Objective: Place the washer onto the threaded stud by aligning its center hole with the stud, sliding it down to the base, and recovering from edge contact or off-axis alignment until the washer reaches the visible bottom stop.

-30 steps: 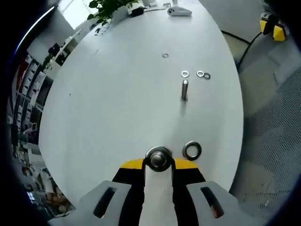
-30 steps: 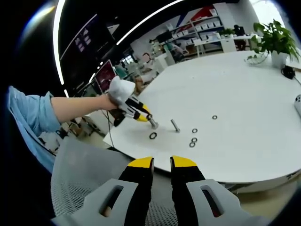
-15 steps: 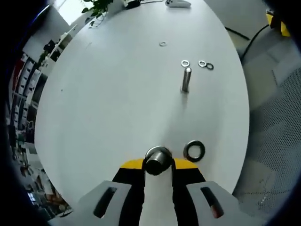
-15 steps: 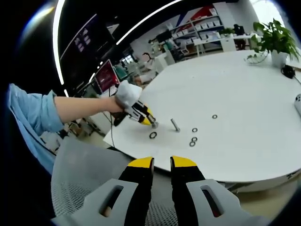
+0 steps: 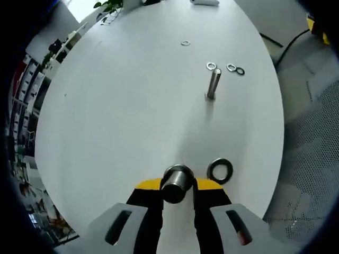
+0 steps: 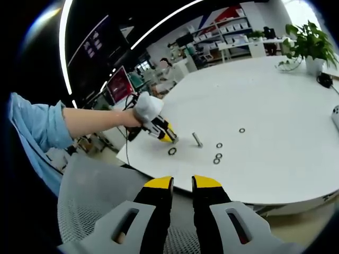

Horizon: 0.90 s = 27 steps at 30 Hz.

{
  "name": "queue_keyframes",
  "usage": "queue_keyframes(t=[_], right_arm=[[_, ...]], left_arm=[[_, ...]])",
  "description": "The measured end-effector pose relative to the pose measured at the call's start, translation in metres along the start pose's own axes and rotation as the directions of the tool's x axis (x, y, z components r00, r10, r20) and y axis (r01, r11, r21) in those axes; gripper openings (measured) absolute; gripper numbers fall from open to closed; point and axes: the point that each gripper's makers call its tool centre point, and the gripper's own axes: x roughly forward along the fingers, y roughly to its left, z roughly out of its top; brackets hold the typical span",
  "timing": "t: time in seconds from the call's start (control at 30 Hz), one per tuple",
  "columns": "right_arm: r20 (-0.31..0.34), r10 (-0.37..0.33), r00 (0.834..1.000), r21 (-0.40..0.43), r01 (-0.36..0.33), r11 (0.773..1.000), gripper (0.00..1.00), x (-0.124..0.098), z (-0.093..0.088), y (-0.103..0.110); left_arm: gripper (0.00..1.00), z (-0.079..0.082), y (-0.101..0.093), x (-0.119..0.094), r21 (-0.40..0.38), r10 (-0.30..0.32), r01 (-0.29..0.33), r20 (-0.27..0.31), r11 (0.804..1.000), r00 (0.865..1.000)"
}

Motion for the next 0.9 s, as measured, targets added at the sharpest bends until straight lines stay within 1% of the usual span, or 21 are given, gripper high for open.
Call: queue_keyframes(t=[0.07,0.1,0.2,0.27,0.33,0.37,0.43,0.47,0.53,0.6,0.67,0.73,0.9], right_arm=[[-0.001,0.000,1.000,0.000,0.000,1.000,0.17,0.000,0.000,0.000],[-0.001,0.001,1.000,-0.001,-0.001,1.000,0.17,0.000,0.000,0.000],[0.001,0.002,1.000,-0.001,-0.002,1.000,0.17,0.000,0.000,0.000],[0.001,0.003,1.000,-0.002,-0.003,1.000,0.17,0.000,0.000,0.000],[0.000,0.003,1.000,-0.002,-0.003,1.000,0.17,0.000,0.000,0.000],[-0.001,0.004,1.000,-0.002,-0.004,1.000,0.17,0.000,0.000,0.001],[-0.004,0.005,1.000,-0.004,-0.005,1.000,0.17,0.000,0.000,0.001],[-0.005,0.005,1.000,-0.005,-0.005,1.000,0.17,0.000,-0.001,0.001],[-0.007,0.006,1.000,-0.006,-0.006,1.000,0.17,0.000,-0.001,0.001],[-0.010,0.007,1.000,-0.007,-0.007,1.000,0.17,0.001,-0.001,0.001],[-0.012,0.008,1.000,-0.007,-0.008,1.000,0.17,0.001,-0.001,0.001],[-0.014,0.009,1.000,-0.009,-0.009,1.000,0.17,0.001,-0.002,0.002],[-0.017,0.010,1.000,-0.010,-0.010,1.000,0.17,0.001,-0.002,0.002]], left_arm=[[0.20,-0.001,-0.002,0.001,-0.002,-0.011,0.011,-0.006,1.000,1.000],[0.20,0.001,-0.003,0.000,-0.021,-0.017,0.017,0.004,1.000,1.000],[0.21,0.000,-0.003,0.001,-0.007,-0.022,0.022,0.017,1.000,1.000],[0.21,-0.001,-0.003,0.003,-0.011,-0.016,0.017,0.020,1.000,1.000],[0.22,-0.003,-0.004,0.004,-0.047,-0.026,0.027,0.030,0.999,0.999],[0.23,-0.003,-0.003,0.004,-0.047,-0.025,0.026,0.033,0.999,0.999],[0.23,-0.003,-0.004,0.002,-0.050,-0.025,0.027,0.041,0.998,0.999],[0.23,-0.004,-0.005,0.000,-0.063,-0.029,0.032,0.046,0.997,0.999],[0.25,-0.004,-0.004,-0.003,-0.073,-0.026,0.030,0.058,0.997,0.998],[0.25,-0.005,-0.006,-0.007,-0.082,-0.038,0.044,0.075,0.996,0.996],[0.25,-0.006,-0.006,-0.010,-0.079,-0.027,0.034,0.090,0.996,0.996],[0.24,-0.007,-0.007,-0.013,-0.099,-0.032,0.042,0.100,0.994,0.994],[0.24,-0.014,-0.012,-0.017,-0.129,-0.040,0.054,0.104,0.990,0.994]])
